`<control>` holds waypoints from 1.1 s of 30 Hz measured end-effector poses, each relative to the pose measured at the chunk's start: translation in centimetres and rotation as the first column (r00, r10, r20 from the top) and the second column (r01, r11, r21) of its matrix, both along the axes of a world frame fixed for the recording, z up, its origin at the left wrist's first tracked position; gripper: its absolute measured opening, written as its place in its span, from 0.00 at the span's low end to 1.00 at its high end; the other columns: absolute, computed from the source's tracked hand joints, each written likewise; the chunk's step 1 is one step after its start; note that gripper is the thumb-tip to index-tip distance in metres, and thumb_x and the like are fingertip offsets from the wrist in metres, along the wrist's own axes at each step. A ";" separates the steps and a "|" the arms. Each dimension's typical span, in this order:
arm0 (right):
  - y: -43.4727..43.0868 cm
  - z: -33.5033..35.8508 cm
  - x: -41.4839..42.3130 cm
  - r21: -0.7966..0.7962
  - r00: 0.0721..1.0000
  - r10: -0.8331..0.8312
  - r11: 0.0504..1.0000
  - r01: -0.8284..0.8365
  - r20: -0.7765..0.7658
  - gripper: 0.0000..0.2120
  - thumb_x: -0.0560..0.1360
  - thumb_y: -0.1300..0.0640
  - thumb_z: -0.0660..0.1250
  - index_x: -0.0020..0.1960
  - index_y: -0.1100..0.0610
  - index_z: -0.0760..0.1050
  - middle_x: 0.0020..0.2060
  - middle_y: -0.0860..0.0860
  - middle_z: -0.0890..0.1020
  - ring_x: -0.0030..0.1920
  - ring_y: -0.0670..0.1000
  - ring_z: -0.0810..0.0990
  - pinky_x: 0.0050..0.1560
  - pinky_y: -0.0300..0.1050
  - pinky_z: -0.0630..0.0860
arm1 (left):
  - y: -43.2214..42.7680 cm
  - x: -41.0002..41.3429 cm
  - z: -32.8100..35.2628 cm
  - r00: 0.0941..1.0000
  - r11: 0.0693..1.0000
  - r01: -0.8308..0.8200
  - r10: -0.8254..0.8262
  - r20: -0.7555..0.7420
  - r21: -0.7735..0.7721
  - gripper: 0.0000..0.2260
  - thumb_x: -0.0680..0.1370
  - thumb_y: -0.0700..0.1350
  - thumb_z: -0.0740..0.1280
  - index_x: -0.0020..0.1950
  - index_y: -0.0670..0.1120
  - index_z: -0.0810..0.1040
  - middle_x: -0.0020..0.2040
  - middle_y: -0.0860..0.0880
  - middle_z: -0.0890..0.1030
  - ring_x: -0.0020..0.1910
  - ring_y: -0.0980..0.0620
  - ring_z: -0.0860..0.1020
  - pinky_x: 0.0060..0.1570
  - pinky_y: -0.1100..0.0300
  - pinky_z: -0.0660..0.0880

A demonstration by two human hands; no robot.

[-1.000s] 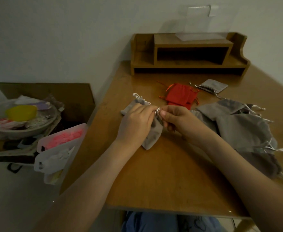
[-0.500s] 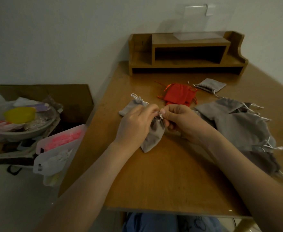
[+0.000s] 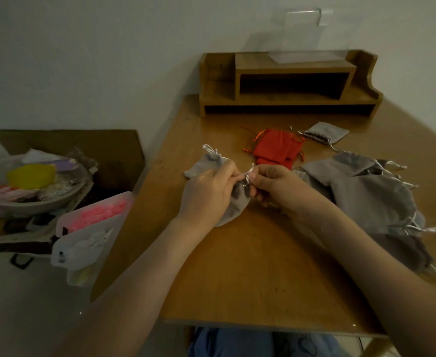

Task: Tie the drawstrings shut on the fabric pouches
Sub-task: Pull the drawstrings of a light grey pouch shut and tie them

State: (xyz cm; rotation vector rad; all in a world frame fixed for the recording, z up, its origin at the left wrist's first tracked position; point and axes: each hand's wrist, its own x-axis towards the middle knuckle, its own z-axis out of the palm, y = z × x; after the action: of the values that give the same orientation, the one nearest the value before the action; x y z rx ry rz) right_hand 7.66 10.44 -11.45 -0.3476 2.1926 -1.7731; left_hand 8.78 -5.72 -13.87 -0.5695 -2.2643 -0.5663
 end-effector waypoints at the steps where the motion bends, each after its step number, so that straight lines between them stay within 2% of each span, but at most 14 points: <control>1: 0.0 0.0 0.0 0.005 1.000 -0.010 1.000 0.010 0.002 0.11 0.82 0.61 0.57 0.40 0.58 0.71 0.29 0.50 0.76 0.25 0.42 0.71 0.24 0.32 0.66 | 0.0 0.1 0.0 1.000 1.000 -0.011 0.011 0.002 -0.005 0.12 0.78 0.46 0.59 0.42 0.42 0.78 0.29 0.48 0.78 0.24 0.51 0.76 0.17 0.57 0.70; 3: 0.0 0.1 0.1 0.013 0.999 -0.038 0.999 0.038 0.011 0.12 0.82 0.60 0.57 0.41 0.58 0.72 0.27 0.48 0.76 0.24 0.41 0.71 0.23 0.32 0.66 | 0.0 0.2 0.1 1.000 1.000 -0.024 0.024 0.000 -0.005 0.12 0.77 0.45 0.57 0.41 0.41 0.77 0.29 0.47 0.78 0.23 0.49 0.75 0.16 0.59 0.69; 5: 0.0 0.2 0.0 0.023 0.997 -0.071 0.997 0.071 0.016 0.10 0.82 0.59 0.57 0.43 0.59 0.72 0.29 0.49 0.77 0.25 0.43 0.72 0.25 0.34 0.67 | 0.0 0.3 0.2 0.999 0.999 -0.028 0.027 0.033 0.029 0.14 0.77 0.46 0.55 0.43 0.40 0.76 0.32 0.45 0.79 0.25 0.46 0.76 0.18 0.54 0.71; 7: -0.1 0.1 -0.1 0.011 0.995 -0.095 0.995 0.094 0.027 0.09 0.82 0.59 0.57 0.46 0.61 0.72 0.30 0.50 0.78 0.27 0.47 0.73 0.27 0.38 0.67 | 0.1 0.2 0.1 0.994 0.996 -0.040 0.031 0.101 0.084 0.16 0.78 0.48 0.53 0.47 0.40 0.76 0.37 0.44 0.81 0.32 0.44 0.79 0.24 0.48 0.74; 9: -0.2 0.0 -0.1 -0.023 0.993 -0.110 0.994 0.111 0.048 0.08 0.82 0.60 0.57 0.47 0.62 0.71 0.29 0.51 0.79 0.25 0.48 0.73 0.26 0.39 0.67 | 0.2 0.2 0.1 0.986 0.991 -0.046 0.025 0.163 0.123 0.12 0.79 0.47 0.56 0.50 0.40 0.75 0.45 0.45 0.83 0.40 0.45 0.81 0.32 0.47 0.77; 10: -0.2 0.0 -0.2 -0.037 0.991 -0.120 0.992 0.123 0.061 0.08 0.81 0.61 0.57 0.47 0.62 0.71 0.29 0.52 0.79 0.25 0.48 0.74 0.25 0.39 0.66 | 0.2 0.3 0.1 0.981 0.988 -0.045 0.017 0.192 0.146 0.09 0.80 0.44 0.58 0.51 0.40 0.75 0.47 0.46 0.83 0.43 0.46 0.81 0.35 0.49 0.77; 12: 0.0 -0.1 -0.3 -0.045 0.986 -0.148 0.987 0.151 0.075 0.08 0.81 0.61 0.57 0.46 0.61 0.72 0.31 0.53 0.80 0.26 0.50 0.74 0.26 0.41 0.66 | 0.1 0.3 0.3 0.970 0.977 -0.057 0.005 0.244 0.205 0.05 0.80 0.41 0.61 0.52 0.40 0.73 0.50 0.48 0.82 0.44 0.51 0.80 0.34 0.59 0.75; 15: 0.2 -0.1 -0.5 -0.056 0.983 -0.173 0.983 0.177 0.068 0.08 0.82 0.61 0.57 0.47 0.61 0.72 0.33 0.54 0.80 0.26 0.49 0.75 0.25 0.40 0.67 | 0.1 0.5 0.4 0.958 0.957 -0.076 -0.008 0.287 0.279 0.02 0.80 0.40 0.63 0.50 0.41 0.73 0.43 0.56 0.79 0.38 0.60 0.75 0.30 0.70 0.70; 17: 0.1 -0.1 -0.4 -0.061 0.981 -0.184 0.980 0.188 0.061 0.09 0.82 0.60 0.56 0.46 0.60 0.71 0.33 0.54 0.79 0.25 0.47 0.75 0.23 0.37 0.68 | 0.2 0.5 0.5 0.951 0.946 -0.109 0.009 0.310 0.306 0.03 0.80 0.39 0.63 0.47 0.44 0.70 0.39 0.57 0.74 0.33 0.63 0.71 0.29 0.71 0.68; 21: -0.1 -0.2 -0.5 -0.049 0.974 -0.225 0.973 0.227 0.033 0.09 0.82 0.59 0.56 0.45 0.58 0.71 0.33 0.52 0.78 0.24 0.44 0.74 0.23 0.34 0.67 | 0.5 0.7 0.9 0.931 0.924 -0.182 0.052 0.362 0.336 0.06 0.80 0.38 0.61 0.46 0.46 0.65 0.38 0.55 0.71 0.34 0.59 0.71 0.30 0.70 0.68; 23: -0.2 -0.3 -0.6 -0.055 0.970 -0.244 0.968 0.245 0.018 0.10 0.82 0.59 0.57 0.44 0.58 0.71 0.33 0.52 0.78 0.25 0.45 0.74 0.23 0.35 0.68 | 0.6 0.8 0.8 0.937 0.912 -0.195 0.065 0.344 0.361 0.07 0.79 0.37 0.60 0.46 0.46 0.65 0.37 0.53 0.72 0.36 0.53 0.72 0.28 0.69 0.67; 27: -0.3 -0.5 -0.6 -0.071 0.967 -0.255 0.965 0.254 0.001 0.10 0.82 0.59 0.57 0.44 0.60 0.72 0.32 0.53 0.78 0.26 0.46 0.75 0.24 0.37 0.70 | 0.6 0.8 0.6 0.925 0.894 -0.233 0.083 0.371 0.383 0.07 0.81 0.39 0.59 0.45 0.48 0.64 0.35 0.55 0.72 0.40 0.48 0.74 0.28 0.65 0.61; 30: 0.0 -0.5 -0.6 -0.146 0.975 -0.220 0.964 0.221 0.025 0.09 0.82 0.59 0.57 0.49 0.63 0.72 0.35 0.54 0.79 0.29 0.46 0.77 0.27 0.38 0.74 | 0.5 0.6 0.6 0.930 0.911 -0.216 0.082 0.358 0.353 0.06 0.82 0.41 0.59 0.46 0.48 0.64 0.35 0.55 0.72 0.38 0.48 0.75 0.29 0.62 0.64; 33: -0.2 -0.5 -0.6 -0.208 0.982 -0.174 0.960 0.185 0.071 0.13 0.80 0.54 0.61 0.57 0.64 0.72 0.39 0.54 0.80 0.32 0.48 0.79 0.31 0.40 0.76 | 0.3 0.4 0.5 0.931 0.911 -0.214 0.081 0.355 0.354 0.04 0.82 0.42 0.58 0.48 0.47 0.65 0.36 0.54 0.72 0.37 0.49 0.75 0.30 0.59 0.69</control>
State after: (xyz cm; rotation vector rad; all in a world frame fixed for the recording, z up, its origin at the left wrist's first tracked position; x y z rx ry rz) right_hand 7.07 10.28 -11.96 -0.1500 2.0581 -2.0984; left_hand 9.22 -5.39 -13.32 -0.1009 -2.3861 -1.0688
